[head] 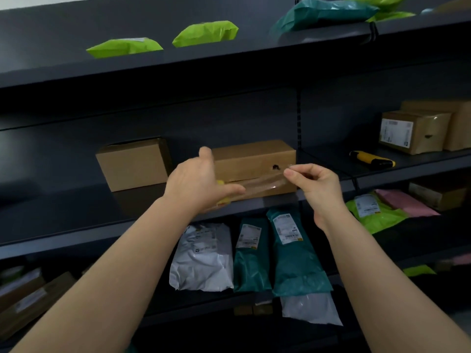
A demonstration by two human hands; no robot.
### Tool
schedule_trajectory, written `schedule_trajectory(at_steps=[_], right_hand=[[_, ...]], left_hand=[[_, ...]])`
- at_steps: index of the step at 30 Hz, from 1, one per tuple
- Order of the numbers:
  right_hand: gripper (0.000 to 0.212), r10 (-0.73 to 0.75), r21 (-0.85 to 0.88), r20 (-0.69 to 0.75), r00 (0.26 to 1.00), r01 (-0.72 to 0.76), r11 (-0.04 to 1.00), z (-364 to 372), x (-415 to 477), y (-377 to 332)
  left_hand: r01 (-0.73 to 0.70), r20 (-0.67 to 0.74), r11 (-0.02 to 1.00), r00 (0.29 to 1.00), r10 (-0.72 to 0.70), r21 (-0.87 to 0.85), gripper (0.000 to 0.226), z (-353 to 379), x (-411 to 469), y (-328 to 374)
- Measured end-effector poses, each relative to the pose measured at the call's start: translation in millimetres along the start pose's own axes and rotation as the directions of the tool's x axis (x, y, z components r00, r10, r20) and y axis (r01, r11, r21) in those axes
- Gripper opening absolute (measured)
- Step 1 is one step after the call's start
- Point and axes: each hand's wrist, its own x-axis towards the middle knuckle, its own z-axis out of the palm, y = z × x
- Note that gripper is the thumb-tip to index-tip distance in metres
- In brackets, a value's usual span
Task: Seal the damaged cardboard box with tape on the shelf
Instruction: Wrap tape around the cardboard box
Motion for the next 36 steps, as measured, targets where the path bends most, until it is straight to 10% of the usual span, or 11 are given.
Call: schedule_trajectory(at_steps=[4,10,14,19,36], right_hand=[[0.012,0.019,-0.001,-0.091,0.996,-0.019,1.0,-7,-3,7],[0.009,-0.003,-0.052,-0.112,0.994,-0.003,0.999,-30,2,11],[0.011,0.008,-0.144,-0.047,0.999,-0.015,0.989,-31,4,22],[0.008,0.049,0.031,-0.101,0.994,-0.046,0.998,-26,13,27],[0.02,-0.043,-0.059,0.043,0.998,0.045,0.997,-47,71,25]], left_hand=[[-0.086,0.248,0.949,0.954,0.166,-0.303,0.076,4,-12,-6],[0.1,0.381,0.571,0.834,0.398,-0.815,0.032,8,-47,8],[-0.165,0.297,0.956,0.925,0.235,-0.243,0.051,13,-26,5],[-0.19,-0.039,0.965,0.979,0.2,0.179,0.04,6,-6,27],[0.057,-0.08,0.922,0.996,-0.028,0.382,0.037,21,6,71]])
